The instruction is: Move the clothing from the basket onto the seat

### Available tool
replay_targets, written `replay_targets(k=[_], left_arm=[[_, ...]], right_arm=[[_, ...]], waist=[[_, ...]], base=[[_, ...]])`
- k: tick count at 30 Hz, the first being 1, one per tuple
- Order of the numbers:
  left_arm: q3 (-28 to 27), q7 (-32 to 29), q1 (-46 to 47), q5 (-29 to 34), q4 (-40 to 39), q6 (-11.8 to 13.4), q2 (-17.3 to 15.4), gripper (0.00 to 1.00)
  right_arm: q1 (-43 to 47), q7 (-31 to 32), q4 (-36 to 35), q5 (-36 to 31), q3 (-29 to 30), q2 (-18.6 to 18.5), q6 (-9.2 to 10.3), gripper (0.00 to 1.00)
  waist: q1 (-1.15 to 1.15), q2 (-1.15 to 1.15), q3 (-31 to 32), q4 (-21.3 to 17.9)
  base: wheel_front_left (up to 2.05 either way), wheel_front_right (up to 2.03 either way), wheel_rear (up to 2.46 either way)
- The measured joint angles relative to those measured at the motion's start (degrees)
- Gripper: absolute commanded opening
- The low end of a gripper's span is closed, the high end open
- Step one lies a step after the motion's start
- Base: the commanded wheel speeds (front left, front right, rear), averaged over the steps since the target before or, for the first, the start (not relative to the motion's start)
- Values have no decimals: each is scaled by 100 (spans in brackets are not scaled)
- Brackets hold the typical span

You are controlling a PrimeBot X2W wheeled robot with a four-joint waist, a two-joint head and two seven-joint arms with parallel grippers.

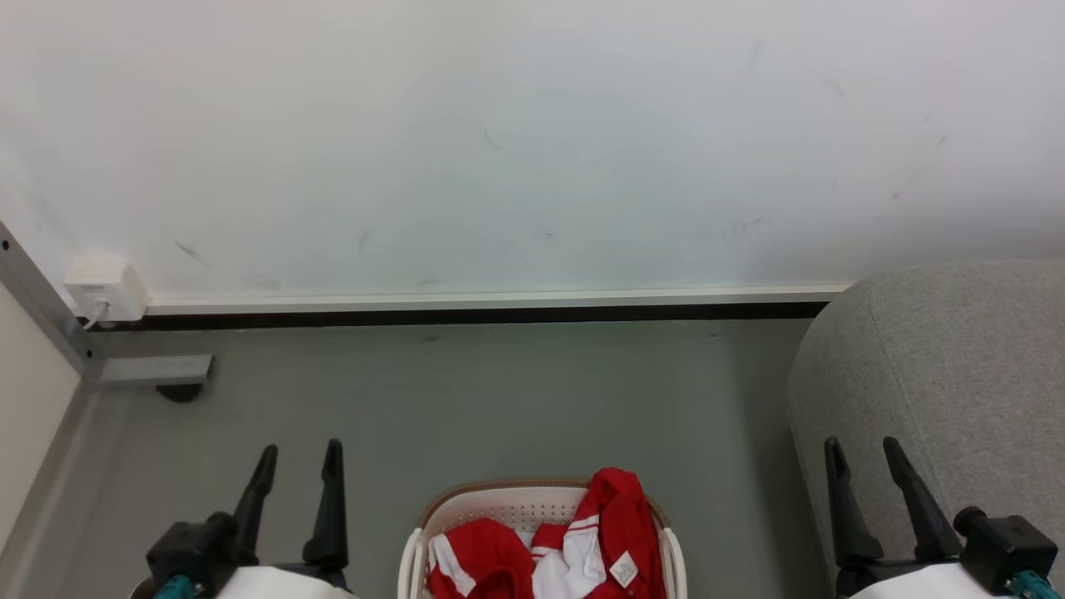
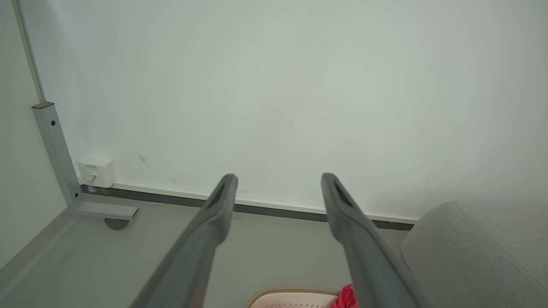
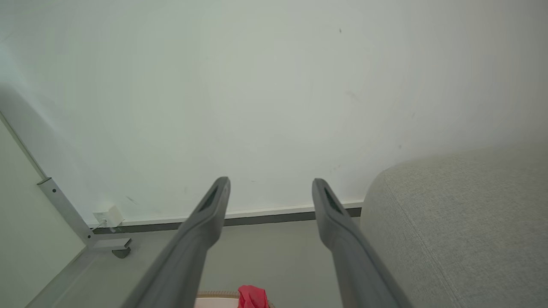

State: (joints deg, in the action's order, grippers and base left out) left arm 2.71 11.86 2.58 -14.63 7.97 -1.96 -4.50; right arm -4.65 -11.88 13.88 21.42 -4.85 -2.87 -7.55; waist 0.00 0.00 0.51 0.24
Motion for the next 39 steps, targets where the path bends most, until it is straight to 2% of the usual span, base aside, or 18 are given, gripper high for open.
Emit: replay_targets(k=[29, 39], left_arm=[[-71, 324, -12, 1109, 122, -130, 108, 100], [-138, 327, -8, 1106, 177, -181, 143, 100]], right_arm=[[-75, -315, 58, -996, -207, 0, 0, 100], [-85, -315, 79, -1026, -237, 0, 0, 100]], waist=[[0, 0, 12, 8], [0, 0, 17, 7]], base=[[0, 0, 0], [0, 0, 0]])
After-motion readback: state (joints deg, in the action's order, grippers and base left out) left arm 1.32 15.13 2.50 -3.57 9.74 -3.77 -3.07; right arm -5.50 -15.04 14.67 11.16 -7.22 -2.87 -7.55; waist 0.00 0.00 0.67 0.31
